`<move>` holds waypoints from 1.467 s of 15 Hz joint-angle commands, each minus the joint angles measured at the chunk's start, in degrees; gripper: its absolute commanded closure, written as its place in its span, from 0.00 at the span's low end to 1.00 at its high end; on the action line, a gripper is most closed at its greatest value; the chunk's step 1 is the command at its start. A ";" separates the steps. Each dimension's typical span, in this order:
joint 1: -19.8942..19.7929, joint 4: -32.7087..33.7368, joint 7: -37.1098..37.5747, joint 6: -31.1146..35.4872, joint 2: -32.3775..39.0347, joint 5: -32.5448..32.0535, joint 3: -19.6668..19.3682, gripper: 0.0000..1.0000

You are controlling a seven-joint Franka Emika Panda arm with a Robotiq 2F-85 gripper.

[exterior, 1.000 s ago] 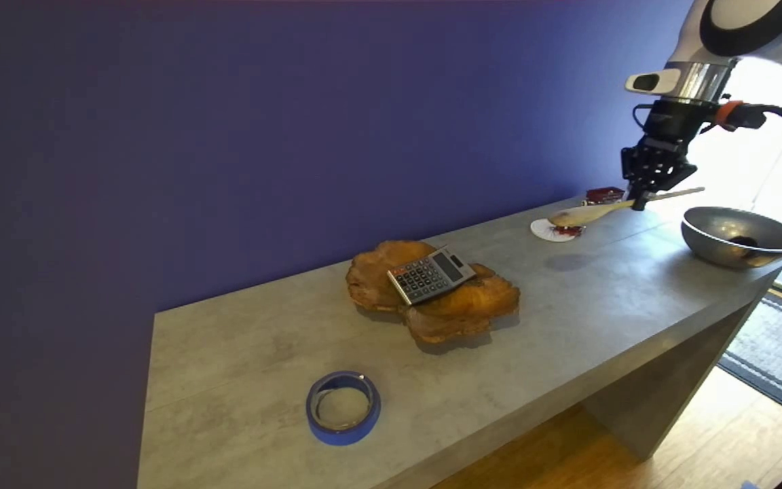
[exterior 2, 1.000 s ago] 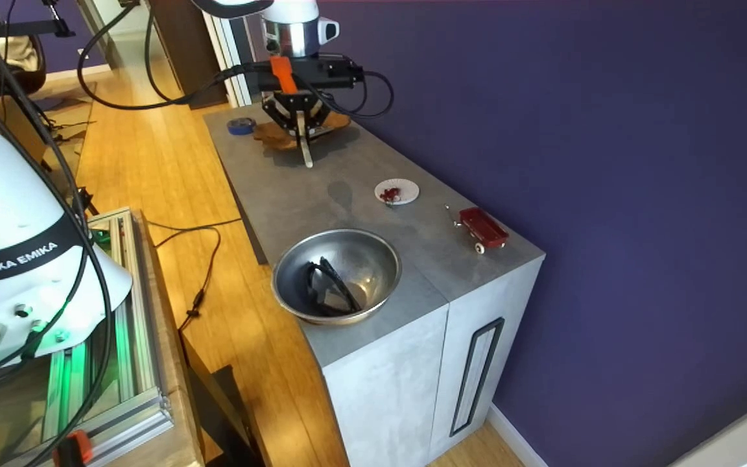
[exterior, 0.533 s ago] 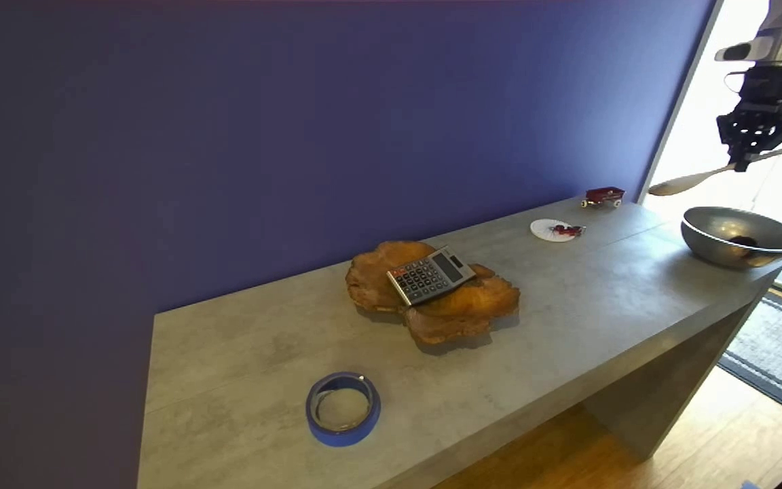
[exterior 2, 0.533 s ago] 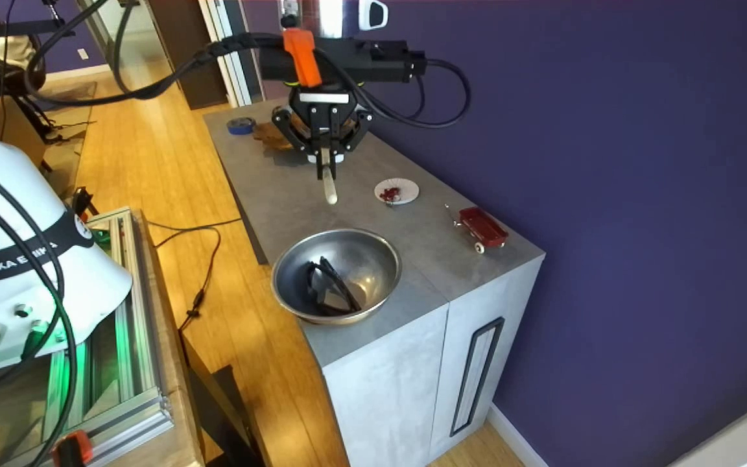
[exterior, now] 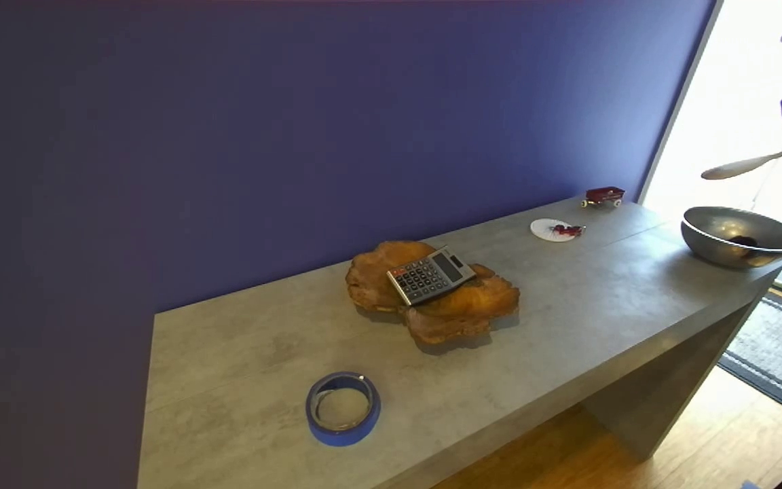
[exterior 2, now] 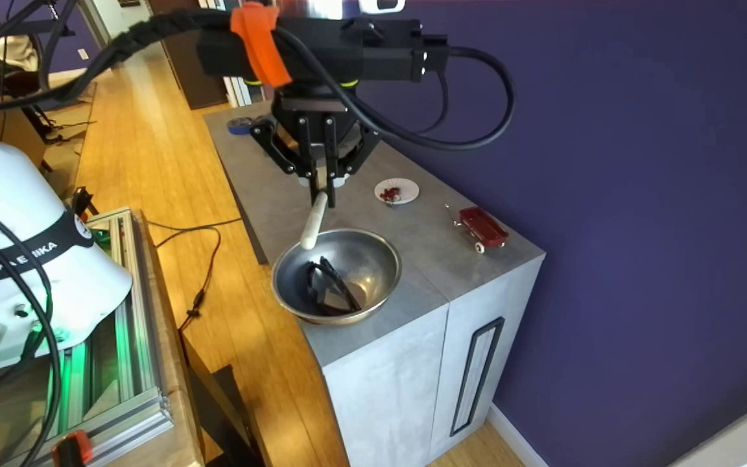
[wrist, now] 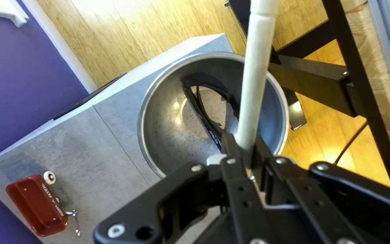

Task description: Put the wooden spoon in the silver bowl

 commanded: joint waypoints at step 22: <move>-2.53 4.71 8.32 10.53 23.54 -1.91 -1.70 0.89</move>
